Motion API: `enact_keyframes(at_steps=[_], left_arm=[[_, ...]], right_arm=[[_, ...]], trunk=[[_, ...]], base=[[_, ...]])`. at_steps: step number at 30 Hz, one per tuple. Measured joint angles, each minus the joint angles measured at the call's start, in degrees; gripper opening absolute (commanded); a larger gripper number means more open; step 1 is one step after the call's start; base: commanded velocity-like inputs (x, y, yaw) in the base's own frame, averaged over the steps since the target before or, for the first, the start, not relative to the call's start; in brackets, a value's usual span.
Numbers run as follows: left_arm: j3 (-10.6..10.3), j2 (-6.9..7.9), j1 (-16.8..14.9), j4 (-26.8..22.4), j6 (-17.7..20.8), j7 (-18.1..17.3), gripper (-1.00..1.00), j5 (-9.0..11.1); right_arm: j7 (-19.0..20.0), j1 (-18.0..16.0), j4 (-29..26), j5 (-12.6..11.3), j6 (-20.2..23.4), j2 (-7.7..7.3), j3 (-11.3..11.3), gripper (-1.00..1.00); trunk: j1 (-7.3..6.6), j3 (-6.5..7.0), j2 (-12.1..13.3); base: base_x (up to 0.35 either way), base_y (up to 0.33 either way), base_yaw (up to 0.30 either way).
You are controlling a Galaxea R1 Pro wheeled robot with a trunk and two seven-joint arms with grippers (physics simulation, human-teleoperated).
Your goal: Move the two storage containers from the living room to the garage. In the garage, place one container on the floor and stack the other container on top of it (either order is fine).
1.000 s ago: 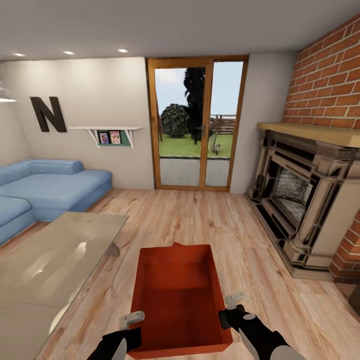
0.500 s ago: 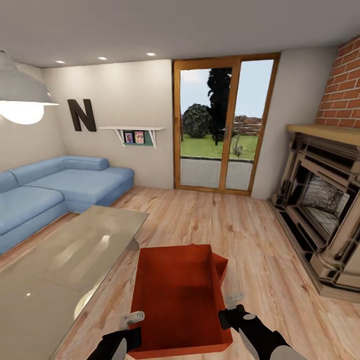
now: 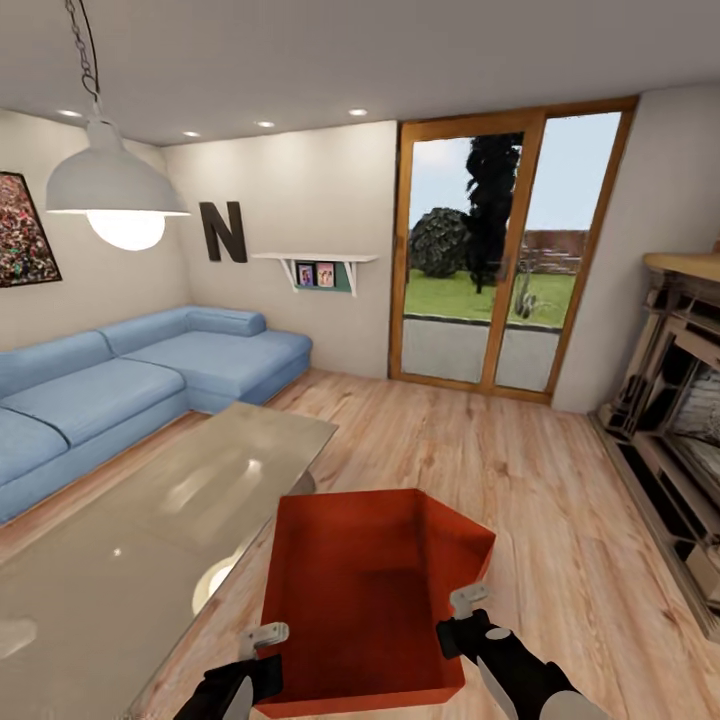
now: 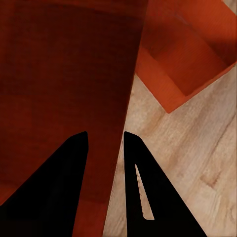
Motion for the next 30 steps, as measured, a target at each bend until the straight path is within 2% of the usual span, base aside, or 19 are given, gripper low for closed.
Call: enact_keyframes(at_steps=[30], left_arm=[[0.0, 0.02, 0.0, 0.0, 0.0, 0.0, -1.00, 0.0]], right_arm=[[0.0, 0.0, 0.0, 0.0, 0.0, 0.02, 0.1, -1.00]], trunk=[[-6.61, 5.52, 12.1]], base=[[0.000, 0.000, 0.299]])
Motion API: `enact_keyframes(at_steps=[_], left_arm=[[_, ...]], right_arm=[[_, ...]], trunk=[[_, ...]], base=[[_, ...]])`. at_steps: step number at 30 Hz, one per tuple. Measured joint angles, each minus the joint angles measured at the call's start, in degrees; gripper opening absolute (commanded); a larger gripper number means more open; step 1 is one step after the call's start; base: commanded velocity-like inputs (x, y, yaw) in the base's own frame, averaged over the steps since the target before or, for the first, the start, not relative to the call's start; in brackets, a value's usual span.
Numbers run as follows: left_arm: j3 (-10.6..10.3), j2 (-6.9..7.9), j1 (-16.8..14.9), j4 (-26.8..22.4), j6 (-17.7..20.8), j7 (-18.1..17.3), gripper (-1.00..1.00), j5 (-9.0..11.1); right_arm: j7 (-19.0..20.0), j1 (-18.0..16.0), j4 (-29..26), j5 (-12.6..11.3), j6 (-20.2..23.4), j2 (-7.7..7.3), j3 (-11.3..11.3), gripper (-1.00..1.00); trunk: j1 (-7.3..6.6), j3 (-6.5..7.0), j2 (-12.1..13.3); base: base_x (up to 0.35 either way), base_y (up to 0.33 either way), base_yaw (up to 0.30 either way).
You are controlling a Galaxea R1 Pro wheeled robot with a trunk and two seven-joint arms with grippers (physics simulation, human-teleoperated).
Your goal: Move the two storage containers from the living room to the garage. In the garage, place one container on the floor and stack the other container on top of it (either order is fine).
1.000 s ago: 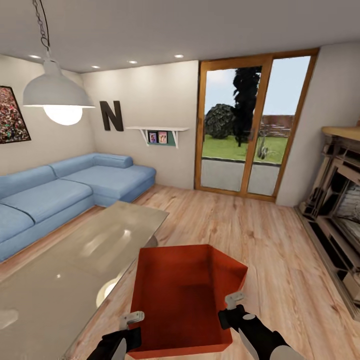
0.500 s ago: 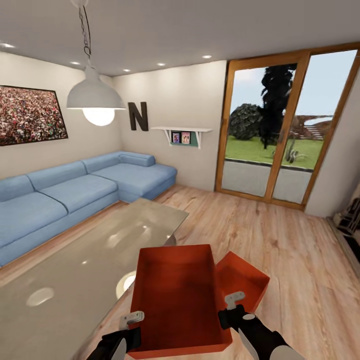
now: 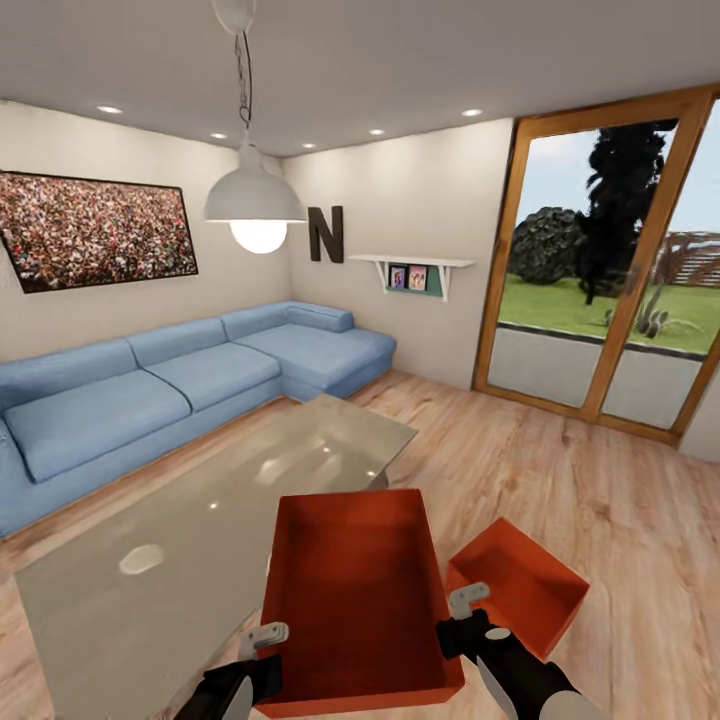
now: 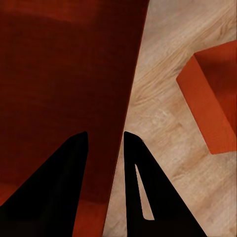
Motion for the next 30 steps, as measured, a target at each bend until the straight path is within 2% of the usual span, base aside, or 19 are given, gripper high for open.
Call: enact_keyframes(at_steps=[9, 30], left_arm=[[0.0, 0.02, -0.1, 0.0, 0.0, 0.0, -1.00, 0.0], [-0.3, 0.21, 0.0, 0.0, 0.0, 0.0, -1.00, 0.3]], right_arm=[[0.0, 0.0, 0.0, 0.0, 0.0, 0.00, 0.0, -1.00], [-0.2, 0.0, 0.0, -0.1, 0.0, 0.12, 0.1, -1.00]], trunk=[[-1.76, 1.67, 3.2], [-1.76, 1.36, 3.2]], base=[[0.000, 0.000, 0.292], [0.000, 0.000, 0.282]])
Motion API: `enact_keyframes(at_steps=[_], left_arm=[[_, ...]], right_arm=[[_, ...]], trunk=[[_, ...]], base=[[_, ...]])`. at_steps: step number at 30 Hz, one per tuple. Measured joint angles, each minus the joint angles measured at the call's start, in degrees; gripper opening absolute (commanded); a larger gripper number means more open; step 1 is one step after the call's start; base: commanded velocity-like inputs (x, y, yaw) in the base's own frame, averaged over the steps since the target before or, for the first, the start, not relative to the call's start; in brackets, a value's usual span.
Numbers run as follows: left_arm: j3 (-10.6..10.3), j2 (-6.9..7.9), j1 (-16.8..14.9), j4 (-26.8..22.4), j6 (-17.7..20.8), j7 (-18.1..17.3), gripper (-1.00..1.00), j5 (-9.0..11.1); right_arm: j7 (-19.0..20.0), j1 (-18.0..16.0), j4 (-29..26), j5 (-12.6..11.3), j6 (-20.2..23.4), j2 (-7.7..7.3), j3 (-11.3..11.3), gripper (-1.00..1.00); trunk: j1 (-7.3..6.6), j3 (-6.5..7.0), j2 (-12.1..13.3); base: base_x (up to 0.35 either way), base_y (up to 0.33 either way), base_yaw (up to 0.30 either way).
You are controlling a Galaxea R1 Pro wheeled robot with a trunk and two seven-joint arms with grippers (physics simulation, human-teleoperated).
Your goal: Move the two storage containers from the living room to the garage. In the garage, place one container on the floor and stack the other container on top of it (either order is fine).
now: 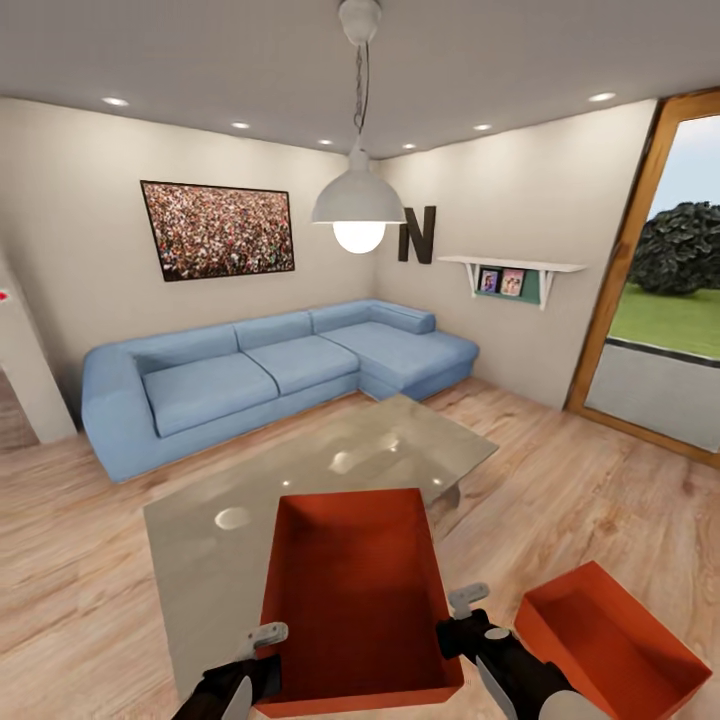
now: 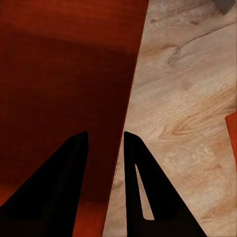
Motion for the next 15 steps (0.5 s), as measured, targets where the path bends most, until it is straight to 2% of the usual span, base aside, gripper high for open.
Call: enact_keyframes(at_steps=[15], left_arm=[[0.0, 0.00, 0.0, 0.0, 0.0, 0.0, -1.00, 0.0]], right_arm=[[0.0, 0.0, 0.0, 0.0, 0.1, 0.00, 0.1, -1.00]], trunk=[[0.00, -0.13, 0.0]], base=[[0.000, 0.000, 0.294]])
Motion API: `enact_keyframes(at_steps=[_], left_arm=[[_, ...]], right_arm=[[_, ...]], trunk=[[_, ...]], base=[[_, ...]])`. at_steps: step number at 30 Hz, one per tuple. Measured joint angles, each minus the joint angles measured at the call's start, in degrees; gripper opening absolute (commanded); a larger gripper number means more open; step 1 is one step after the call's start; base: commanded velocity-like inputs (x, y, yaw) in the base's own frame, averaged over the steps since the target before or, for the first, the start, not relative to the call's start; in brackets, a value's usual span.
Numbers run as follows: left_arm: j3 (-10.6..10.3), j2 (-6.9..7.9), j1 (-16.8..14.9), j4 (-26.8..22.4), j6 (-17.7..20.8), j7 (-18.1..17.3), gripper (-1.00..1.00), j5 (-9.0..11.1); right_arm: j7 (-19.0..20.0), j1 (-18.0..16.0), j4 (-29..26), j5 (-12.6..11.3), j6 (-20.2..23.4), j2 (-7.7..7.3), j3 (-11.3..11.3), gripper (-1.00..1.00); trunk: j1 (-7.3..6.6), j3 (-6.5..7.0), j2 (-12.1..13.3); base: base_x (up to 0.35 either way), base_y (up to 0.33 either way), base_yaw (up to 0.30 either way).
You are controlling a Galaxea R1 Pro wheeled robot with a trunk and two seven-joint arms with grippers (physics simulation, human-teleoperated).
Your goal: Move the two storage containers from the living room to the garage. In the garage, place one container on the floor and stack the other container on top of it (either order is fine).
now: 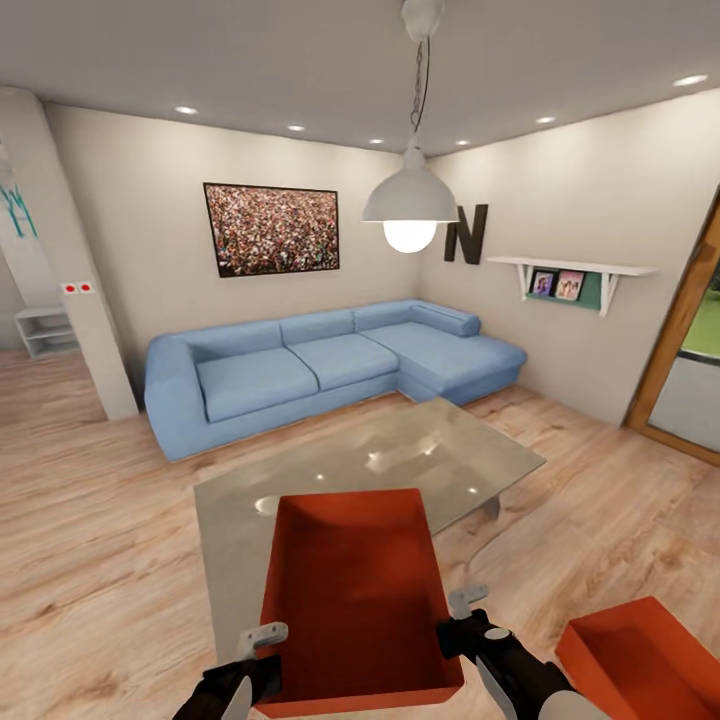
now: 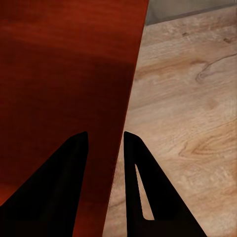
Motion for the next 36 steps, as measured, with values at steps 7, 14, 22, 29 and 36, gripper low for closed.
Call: enact_keyframes(at_steps=[7, 14, 22, 29, 36], left_arm=[[-0.1, 0.02, 0.0, 0.0, 0.0, 0.0, -1.00, 0.0], [0.0, 0.00, 0.0, 0.0, 0.0, 0.0, -1.00, 0.0], [-0.1, 0.05, 0.0, 0.0, 0.0, 0.0, -1.00, 0.0], [0.0, 0.01, 0.0, 0.0, 0.0, 0.0, -1.00, 0.0], [0.0, 0.02, 0.0, 0.0, 0.0, 0.0, -1.00, 0.0]], right_arm=[[0.0, 0.0, 0.0, 0.0, 0.0, 0.01, 0.0, -1.00], [0.0, 0.0, 0.0, 0.0, 0.0, 0.00, 0.0, -1.00], [0.0, 0.0, 0.0, 0.0, 0.0, 0.03, 0.0, -1.00], [0.0, 0.0, 0.0, 0.0, 0.0, 0.01, 0.0, -1.00], [0.0, 0.0, 0.0, 0.0, 0.0, 0.01, -0.1, -1.00]], trunk=[[0.00, 0.00, 0.0], [0.00, 0.00, 0.0], [0.00, 0.00, 0.0], [0.00, 0.00, 0.0], [0.00, 0.00, 0.0]], base=[[0.000, 0.000, 0.300], [0.000, 0.000, 0.300], [0.000, 0.000, 0.300], [0.000, 0.000, 0.300], [0.000, 0.000, 0.300]])
